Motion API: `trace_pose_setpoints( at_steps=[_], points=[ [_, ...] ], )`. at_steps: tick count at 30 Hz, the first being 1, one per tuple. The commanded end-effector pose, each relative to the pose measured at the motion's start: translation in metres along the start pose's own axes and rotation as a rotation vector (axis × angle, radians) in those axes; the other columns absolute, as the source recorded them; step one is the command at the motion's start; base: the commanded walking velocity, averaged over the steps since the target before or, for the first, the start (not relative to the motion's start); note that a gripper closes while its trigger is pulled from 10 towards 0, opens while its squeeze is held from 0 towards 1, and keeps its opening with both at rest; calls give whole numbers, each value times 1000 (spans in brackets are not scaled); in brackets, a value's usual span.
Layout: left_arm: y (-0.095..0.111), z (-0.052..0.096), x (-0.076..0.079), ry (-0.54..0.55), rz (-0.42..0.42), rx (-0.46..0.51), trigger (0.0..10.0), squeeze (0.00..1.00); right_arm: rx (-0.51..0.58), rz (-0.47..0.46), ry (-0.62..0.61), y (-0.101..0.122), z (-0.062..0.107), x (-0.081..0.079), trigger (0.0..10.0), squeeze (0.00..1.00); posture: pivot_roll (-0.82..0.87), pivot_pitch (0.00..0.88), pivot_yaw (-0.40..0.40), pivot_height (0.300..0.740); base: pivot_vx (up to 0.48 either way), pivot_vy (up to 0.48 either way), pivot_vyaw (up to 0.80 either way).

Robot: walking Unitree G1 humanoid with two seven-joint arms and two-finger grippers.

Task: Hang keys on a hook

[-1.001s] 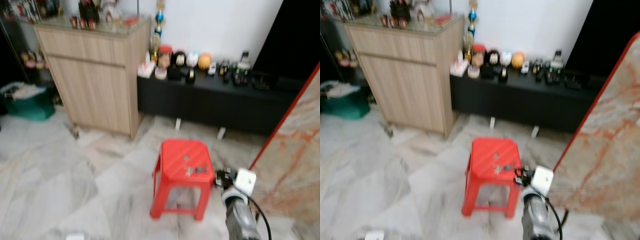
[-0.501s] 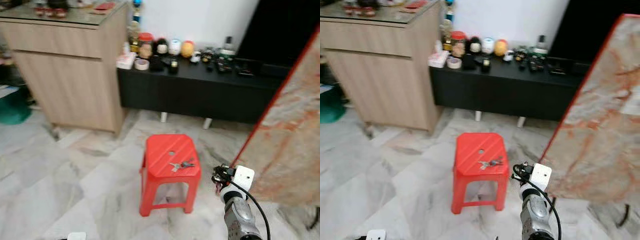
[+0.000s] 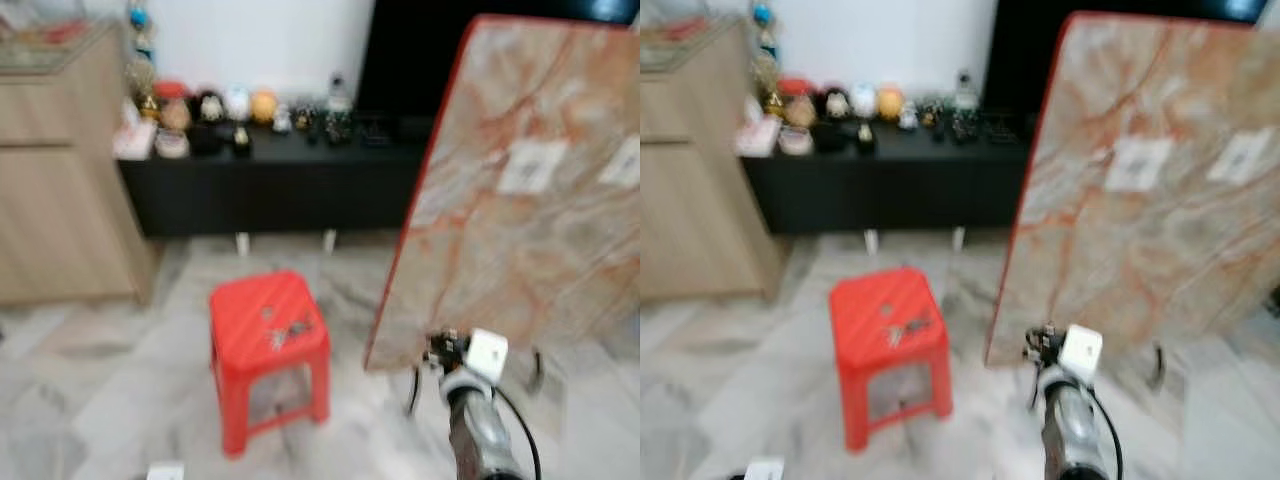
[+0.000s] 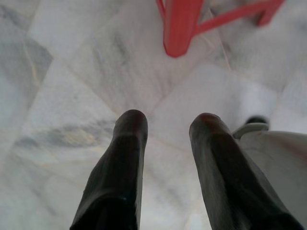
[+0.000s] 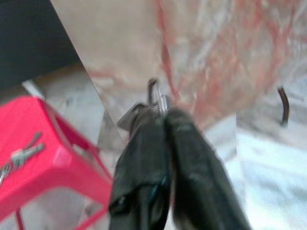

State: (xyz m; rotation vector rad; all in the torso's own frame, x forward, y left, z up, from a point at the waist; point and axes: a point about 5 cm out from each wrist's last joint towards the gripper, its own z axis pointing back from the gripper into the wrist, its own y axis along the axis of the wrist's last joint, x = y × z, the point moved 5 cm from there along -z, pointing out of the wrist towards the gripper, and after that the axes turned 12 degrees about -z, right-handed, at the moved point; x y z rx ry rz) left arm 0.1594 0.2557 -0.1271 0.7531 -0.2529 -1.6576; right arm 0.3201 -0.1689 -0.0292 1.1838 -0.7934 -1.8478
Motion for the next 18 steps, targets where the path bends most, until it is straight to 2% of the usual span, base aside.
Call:
trace_pose_setpoints(
  at_steps=[1,2,9,18],
  points=[
    [1,0,6,-26,-23,1,10000,0,7,7,-11,4,-1,5,10000,0,79,0,-89,740,0,0,-800],
    [1,0,5,-25,-21,-1,10000,0,8,6,-10,5,-1,4,10000,0,79,0,-89,740,0,0,-788],
    [2,-1,4,-18,-11,-1,10000,0,32,25,-6,10,-3,2,10000,0,78,0,-88,740,0,0,0],
    [6,-2,11,-30,11,1,10000,0,46,21,-10,15,-4,2,10000,0,76,0,-89,740,0,0,0]
  ],
)
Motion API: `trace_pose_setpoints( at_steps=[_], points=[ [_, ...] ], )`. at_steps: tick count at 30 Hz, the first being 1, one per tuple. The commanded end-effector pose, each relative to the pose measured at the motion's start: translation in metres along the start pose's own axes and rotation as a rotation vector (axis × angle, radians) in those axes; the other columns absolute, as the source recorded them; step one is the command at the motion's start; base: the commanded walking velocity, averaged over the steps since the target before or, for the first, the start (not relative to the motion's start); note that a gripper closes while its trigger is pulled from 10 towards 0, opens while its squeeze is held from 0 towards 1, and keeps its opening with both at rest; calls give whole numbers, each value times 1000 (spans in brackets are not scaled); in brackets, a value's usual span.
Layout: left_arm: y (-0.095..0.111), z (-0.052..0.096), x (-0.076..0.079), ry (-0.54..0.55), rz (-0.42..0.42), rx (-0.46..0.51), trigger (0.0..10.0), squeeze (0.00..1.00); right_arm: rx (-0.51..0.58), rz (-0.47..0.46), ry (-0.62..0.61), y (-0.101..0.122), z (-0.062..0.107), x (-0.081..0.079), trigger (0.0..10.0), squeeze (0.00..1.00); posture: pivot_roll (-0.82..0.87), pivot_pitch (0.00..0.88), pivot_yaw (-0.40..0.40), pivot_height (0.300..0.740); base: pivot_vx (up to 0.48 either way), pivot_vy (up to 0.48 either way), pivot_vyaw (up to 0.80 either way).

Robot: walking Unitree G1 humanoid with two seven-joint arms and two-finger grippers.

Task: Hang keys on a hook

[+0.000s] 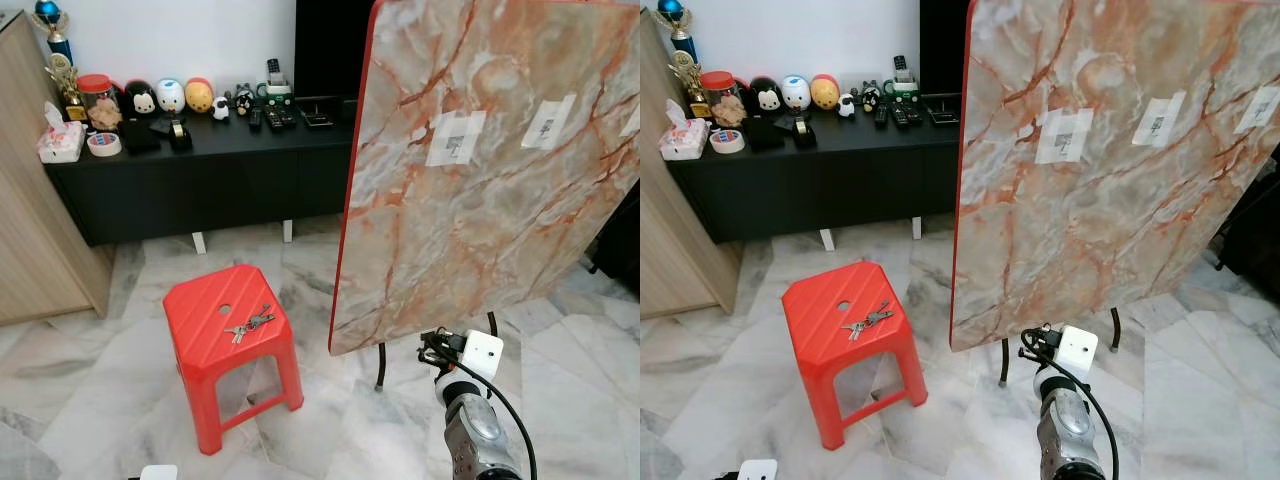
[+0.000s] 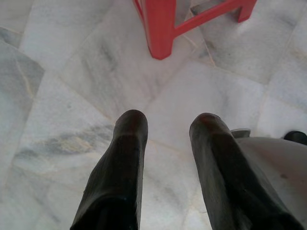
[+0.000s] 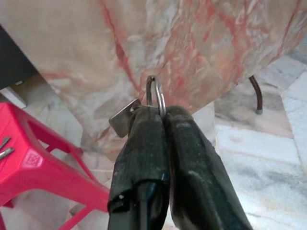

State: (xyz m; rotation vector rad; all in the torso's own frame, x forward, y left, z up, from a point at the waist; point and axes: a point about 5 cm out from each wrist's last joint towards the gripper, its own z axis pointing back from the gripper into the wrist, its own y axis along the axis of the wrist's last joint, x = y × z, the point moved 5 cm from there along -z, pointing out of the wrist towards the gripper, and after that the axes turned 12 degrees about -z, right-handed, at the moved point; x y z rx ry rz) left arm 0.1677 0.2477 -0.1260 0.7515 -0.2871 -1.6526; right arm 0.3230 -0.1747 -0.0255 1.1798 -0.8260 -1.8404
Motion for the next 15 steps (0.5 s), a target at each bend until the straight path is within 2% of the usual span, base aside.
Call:
trace_pose_setpoints(
  at_steps=[1,4,7,10,11,15],
  points=[
    [-4,0,4,-10,3,-26,10000,0,25,9,2,9,-3,0,10000,0,76,0,-90,740,0,0,0],
    [-5,0,4,-10,10,-35,10000,0,4,0,11,5,-3,-2,10000,0,71,0,-90,740,0,0,0],
    [-6,0,4,-11,21,-39,10000,0,-56,-21,11,-8,0,0,10000,0,69,0,-92,740,0,0,0],
    [-8,1,4,-8,28,-45,10000,0,-103,10,-6,-20,5,8,10000,0,74,0,-92,740,0,0,0],
    [-9,1,3,-6,31,-46,10000,0,-132,36,-32,-28,10,17,10000,0,78,0,-93,740,0,0,0],
    [-10,1,1,-2,35,-49,10000,0,-180,48,-73,-41,18,31,10000,0,75,0,-92,740,0,0,0]
  ],
)
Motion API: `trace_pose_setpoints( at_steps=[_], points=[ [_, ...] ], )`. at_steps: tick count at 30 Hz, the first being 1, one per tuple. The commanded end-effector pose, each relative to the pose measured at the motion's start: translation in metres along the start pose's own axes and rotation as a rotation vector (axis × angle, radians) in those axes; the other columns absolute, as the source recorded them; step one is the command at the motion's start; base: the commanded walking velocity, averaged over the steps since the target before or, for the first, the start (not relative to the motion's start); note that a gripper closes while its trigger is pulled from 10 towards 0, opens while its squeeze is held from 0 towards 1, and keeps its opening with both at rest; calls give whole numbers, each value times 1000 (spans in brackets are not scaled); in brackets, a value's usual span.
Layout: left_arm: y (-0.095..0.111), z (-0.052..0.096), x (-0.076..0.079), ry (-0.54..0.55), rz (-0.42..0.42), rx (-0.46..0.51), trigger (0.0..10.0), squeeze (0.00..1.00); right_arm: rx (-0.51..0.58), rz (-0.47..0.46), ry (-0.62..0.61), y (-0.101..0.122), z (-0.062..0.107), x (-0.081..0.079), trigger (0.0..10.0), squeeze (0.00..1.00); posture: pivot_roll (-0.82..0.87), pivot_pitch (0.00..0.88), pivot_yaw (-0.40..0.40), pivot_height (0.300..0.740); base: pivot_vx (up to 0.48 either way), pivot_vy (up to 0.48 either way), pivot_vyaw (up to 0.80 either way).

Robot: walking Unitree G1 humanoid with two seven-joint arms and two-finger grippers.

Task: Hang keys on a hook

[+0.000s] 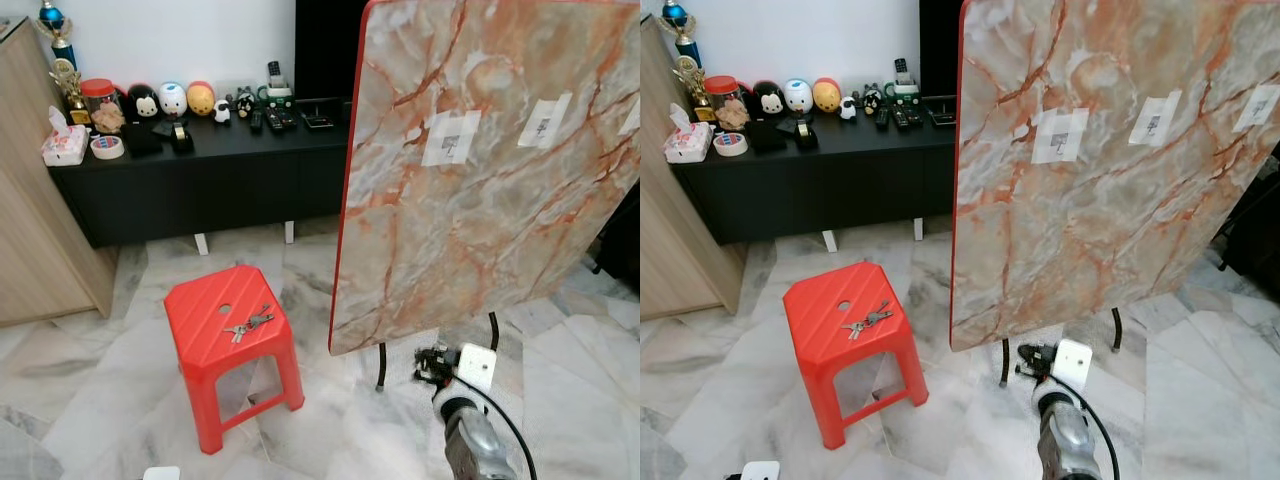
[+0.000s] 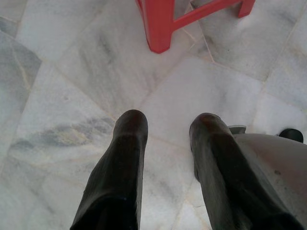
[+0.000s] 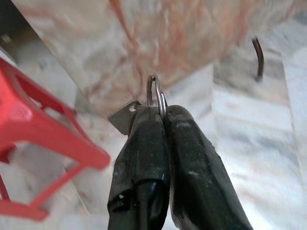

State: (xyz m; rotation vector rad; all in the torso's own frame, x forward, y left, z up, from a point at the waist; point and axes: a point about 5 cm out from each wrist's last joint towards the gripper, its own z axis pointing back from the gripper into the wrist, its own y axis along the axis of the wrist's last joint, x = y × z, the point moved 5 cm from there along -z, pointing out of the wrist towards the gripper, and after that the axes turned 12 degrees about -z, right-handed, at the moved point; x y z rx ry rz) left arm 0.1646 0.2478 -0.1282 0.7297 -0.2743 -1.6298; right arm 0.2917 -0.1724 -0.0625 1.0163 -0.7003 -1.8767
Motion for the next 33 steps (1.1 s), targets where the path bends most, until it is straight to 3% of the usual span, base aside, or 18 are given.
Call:
trace_pose_setpoints(
  at_steps=[1,3,8,28,33],
  points=[
    [-6,1,0,-3,11,-26,10000,0,-25,15,-35,-4,2,12,10000,0,73,0,-92,740,0,0,0],
    [-6,1,-1,-2,15,-27,10000,0,-78,32,-74,-19,9,25,10000,0,71,0,-87,740,0,0,0],
    [-5,1,-1,2,19,-21,10000,0,-118,47,-126,-30,15,41,10000,0,79,0,-87,740,0,0,0],
    [-4,1,-6,16,24,-14,10000,0,-48,27,-61,-11,5,20,10000,0,74,0,-83,740,0,0,0],
    [-2,0,-6,17,24,-9,10000,0,-45,26,-55,-10,5,18,10000,0,73,0,-83,740,266,0,0]
  ],
)
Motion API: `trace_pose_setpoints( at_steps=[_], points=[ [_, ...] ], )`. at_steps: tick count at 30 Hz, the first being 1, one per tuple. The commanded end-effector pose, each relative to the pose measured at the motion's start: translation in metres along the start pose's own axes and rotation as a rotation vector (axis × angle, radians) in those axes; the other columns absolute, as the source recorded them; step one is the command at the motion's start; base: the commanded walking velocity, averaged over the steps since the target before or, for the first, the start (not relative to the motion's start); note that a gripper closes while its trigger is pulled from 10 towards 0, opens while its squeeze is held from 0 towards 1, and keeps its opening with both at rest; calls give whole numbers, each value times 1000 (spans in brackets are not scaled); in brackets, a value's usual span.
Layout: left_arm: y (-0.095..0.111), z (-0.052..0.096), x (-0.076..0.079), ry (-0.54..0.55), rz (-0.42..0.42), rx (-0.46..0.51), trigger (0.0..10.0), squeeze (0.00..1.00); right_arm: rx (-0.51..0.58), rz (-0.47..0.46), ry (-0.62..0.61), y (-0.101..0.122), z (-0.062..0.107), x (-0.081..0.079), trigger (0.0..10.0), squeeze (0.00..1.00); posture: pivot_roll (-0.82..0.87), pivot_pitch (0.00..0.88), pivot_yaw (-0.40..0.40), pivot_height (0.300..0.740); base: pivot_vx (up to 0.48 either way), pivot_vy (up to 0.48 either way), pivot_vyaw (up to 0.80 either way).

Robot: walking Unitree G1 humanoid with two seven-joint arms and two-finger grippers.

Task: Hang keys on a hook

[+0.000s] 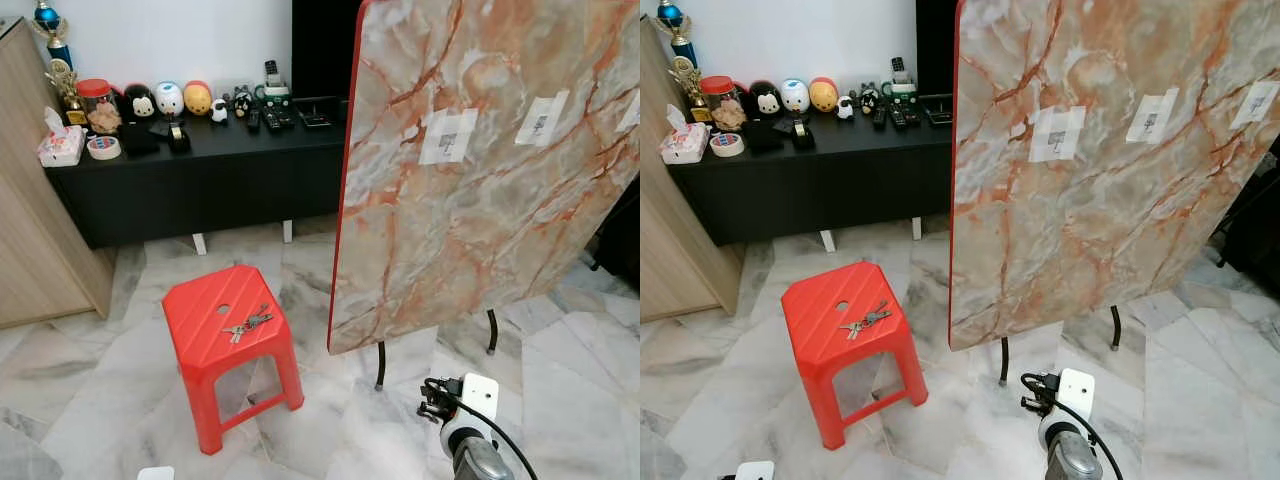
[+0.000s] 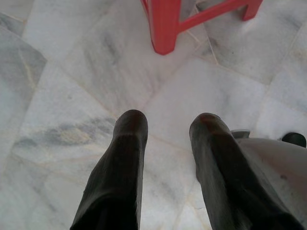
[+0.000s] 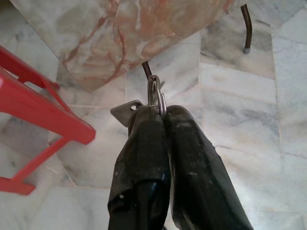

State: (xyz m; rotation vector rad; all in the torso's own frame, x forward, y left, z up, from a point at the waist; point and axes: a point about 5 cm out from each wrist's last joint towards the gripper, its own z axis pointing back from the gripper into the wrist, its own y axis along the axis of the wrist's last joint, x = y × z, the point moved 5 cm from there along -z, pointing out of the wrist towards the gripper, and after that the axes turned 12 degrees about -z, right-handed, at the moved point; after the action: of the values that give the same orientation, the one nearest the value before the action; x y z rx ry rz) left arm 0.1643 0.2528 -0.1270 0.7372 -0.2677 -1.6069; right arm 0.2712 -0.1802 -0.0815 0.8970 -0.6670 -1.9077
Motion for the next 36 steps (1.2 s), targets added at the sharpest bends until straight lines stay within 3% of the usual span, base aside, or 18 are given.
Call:
trace_pose_setpoints(
  at_steps=[1,36],
  points=[
    [0,0,-1,2,5,-2,10000,0,36,1,11,10,-2,-3,10000,0,73,0,-83,740,292,0,0],
    [12,-2,-2,20,18,44,10000,0,94,-26,58,24,-5,-20,10000,0,68,0,-76,740,307,0,0]
  ],
)
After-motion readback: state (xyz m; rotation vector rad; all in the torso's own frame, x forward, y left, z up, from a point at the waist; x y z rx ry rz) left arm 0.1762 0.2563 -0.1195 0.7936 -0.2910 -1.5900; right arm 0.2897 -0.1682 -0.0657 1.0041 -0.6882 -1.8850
